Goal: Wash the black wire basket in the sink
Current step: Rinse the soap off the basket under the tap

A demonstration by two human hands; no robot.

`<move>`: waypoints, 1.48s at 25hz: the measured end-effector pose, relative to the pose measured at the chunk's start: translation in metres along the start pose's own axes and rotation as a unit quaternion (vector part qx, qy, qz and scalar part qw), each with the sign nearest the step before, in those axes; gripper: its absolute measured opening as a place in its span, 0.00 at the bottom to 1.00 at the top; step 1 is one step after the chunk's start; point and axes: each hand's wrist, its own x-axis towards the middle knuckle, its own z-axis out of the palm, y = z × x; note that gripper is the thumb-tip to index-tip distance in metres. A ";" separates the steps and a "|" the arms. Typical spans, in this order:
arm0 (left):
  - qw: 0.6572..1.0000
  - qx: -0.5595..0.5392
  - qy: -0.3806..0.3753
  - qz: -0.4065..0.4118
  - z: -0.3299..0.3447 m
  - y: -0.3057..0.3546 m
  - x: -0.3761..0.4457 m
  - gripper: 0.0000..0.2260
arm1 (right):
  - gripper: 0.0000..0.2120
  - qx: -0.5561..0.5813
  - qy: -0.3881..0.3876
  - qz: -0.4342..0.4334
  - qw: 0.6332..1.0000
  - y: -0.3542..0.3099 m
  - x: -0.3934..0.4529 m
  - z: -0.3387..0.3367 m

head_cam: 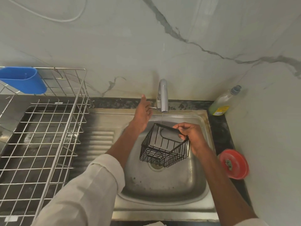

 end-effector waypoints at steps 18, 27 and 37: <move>0.989 -0.035 -0.061 -0.131 -0.098 -0.102 -0.116 0.41 | 0.10 0.320 0.093 0.162 0.929 0.031 -0.072 -0.055; 0.984 0.155 -0.027 0.080 -0.074 -0.060 -0.159 0.29 | 0.26 0.133 0.115 0.177 0.968 0.045 -0.106 -0.033; 0.981 0.075 -0.105 0.147 -0.051 -0.018 -0.196 0.25 | 0.27 0.213 0.106 0.244 0.940 0.066 -0.110 -0.019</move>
